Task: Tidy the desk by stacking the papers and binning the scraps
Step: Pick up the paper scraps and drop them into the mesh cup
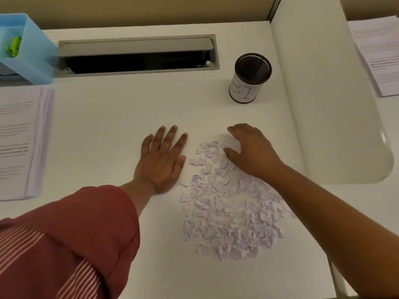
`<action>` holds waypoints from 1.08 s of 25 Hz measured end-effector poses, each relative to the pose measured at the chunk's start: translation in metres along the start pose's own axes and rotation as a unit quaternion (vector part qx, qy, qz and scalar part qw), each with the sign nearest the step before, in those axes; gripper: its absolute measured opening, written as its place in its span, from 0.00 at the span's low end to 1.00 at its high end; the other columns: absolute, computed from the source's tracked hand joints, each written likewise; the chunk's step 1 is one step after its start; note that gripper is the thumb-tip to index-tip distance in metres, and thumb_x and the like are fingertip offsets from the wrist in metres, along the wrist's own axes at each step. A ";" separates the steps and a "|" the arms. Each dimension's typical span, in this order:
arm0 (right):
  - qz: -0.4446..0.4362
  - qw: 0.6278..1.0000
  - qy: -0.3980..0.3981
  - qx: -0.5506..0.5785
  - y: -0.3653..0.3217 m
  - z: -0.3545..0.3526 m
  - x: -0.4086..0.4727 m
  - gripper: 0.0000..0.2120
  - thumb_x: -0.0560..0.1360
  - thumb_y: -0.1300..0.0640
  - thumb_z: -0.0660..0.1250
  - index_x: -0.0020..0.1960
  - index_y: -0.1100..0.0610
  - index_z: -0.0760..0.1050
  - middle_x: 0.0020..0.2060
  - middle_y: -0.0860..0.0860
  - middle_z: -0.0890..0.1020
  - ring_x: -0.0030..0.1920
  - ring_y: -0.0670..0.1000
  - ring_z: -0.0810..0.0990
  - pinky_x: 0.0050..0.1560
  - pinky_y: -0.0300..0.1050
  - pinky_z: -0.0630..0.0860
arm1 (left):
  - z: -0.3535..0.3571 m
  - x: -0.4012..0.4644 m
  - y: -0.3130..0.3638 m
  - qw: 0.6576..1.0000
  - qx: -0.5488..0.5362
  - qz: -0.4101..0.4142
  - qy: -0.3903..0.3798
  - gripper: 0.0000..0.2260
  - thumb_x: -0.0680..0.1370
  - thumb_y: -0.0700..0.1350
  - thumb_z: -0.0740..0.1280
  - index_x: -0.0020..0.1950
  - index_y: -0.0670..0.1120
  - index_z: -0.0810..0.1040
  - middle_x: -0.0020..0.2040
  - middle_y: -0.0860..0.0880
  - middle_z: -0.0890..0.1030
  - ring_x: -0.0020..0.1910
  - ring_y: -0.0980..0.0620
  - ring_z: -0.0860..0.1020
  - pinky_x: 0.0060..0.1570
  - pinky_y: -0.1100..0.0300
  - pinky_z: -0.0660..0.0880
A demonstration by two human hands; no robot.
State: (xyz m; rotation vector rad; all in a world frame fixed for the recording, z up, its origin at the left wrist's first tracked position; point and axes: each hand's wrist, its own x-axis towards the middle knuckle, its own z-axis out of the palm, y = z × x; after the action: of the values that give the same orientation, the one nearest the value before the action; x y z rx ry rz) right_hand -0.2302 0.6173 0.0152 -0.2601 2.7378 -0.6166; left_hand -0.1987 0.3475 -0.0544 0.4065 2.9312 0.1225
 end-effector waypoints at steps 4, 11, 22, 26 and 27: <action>-0.037 0.995 -0.083 -0.041 -0.018 0.007 0.014 0.34 0.78 0.43 0.68 0.79 0.49 0.61 0.73 0.50 0.68 0.72 0.56 0.65 0.68 0.52 0.69 | 0.000 0.000 0.000 1.000 0.005 -0.004 0.001 0.28 0.83 0.58 0.43 0.83 0.55 0.48 0.84 0.48 0.48 0.82 0.44 0.45 0.78 0.41 0.48; -0.108 0.987 -0.048 -0.106 -0.018 0.024 0.019 0.14 0.80 0.54 0.65 0.64 0.50 0.79 0.59 0.51 0.75 0.57 0.55 0.72 0.46 0.51 0.80 | 0.001 0.001 -0.001 1.000 0.003 -0.006 -0.001 0.28 0.83 0.59 0.43 0.83 0.56 0.48 0.84 0.49 0.48 0.82 0.44 0.45 0.78 0.42 0.48; -0.064 0.994 0.021 0.084 -0.005 0.012 0.017 0.07 0.77 0.64 0.68 0.45 0.59 0.84 0.41 0.53 0.85 0.40 0.53 0.82 0.45 0.48 0.80 | -0.001 -0.002 -0.001 1.000 0.009 -0.006 -0.007 0.28 0.83 0.58 0.44 0.83 0.55 0.49 0.84 0.49 0.49 0.82 0.45 0.45 0.78 0.42 0.48; 0.030 0.973 0.067 0.220 -0.007 -0.031 0.025 0.04 0.75 0.61 0.73 0.47 0.54 0.86 0.40 0.45 0.86 0.40 0.46 0.84 0.45 0.36 0.81 | 0.000 0.004 0.000 1.000 -0.004 -0.005 0.004 0.28 0.83 0.58 0.44 0.83 0.55 0.49 0.84 0.49 0.49 0.82 0.45 0.45 0.78 0.42 0.49; 0.033 0.968 0.096 0.229 -0.007 -0.051 0.033 0.04 0.75 0.60 0.74 0.46 0.52 0.85 0.39 0.45 0.86 0.39 0.45 0.85 0.44 0.36 0.81 | -0.002 0.010 0.001 1.000 -0.006 -0.005 0.010 0.28 0.83 0.58 0.44 0.83 0.55 0.49 0.84 0.49 0.49 0.82 0.45 0.45 0.78 0.42 0.49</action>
State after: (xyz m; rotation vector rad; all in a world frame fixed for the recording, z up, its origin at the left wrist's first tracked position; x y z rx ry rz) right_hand -0.2780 0.6221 0.0529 0.0043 2.6647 -1.2840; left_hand -0.2086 0.3514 -0.0540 0.3895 2.9505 0.1445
